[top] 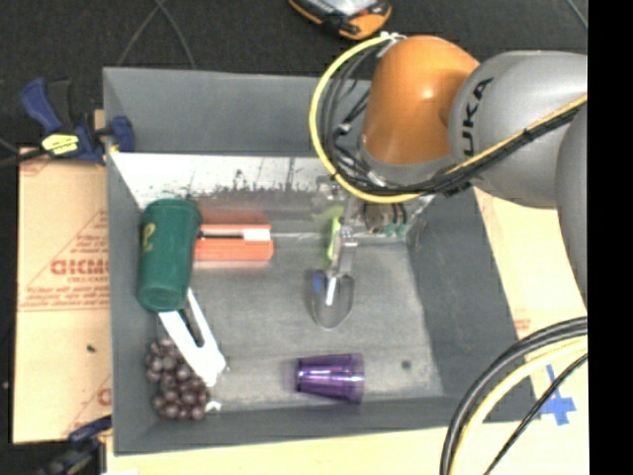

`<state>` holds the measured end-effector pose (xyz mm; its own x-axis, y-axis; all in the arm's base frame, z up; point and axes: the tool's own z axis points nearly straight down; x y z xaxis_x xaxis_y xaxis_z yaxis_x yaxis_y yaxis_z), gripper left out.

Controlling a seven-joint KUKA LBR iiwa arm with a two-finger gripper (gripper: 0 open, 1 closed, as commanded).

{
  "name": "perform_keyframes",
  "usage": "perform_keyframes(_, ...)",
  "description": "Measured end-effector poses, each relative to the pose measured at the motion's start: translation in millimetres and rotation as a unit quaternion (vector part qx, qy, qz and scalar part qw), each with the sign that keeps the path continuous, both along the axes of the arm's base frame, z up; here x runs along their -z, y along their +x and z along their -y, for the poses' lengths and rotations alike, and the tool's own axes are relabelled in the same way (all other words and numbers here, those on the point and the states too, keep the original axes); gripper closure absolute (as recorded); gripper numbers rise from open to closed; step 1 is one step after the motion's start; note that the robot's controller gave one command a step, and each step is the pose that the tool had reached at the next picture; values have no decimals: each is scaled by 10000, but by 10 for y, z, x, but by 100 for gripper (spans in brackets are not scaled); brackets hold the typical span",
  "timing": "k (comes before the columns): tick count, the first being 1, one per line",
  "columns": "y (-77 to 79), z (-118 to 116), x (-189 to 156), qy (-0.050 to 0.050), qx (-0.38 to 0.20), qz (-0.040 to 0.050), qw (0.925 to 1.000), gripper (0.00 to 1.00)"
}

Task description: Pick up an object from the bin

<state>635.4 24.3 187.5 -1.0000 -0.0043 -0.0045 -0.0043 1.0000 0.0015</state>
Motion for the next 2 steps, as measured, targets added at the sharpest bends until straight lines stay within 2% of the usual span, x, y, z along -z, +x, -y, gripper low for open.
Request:
perform_keyframes(1,0,0,0,0,0,0,10000,0)
perform_keyframes(2,2,26,557,-6,-603,14,9982,0)
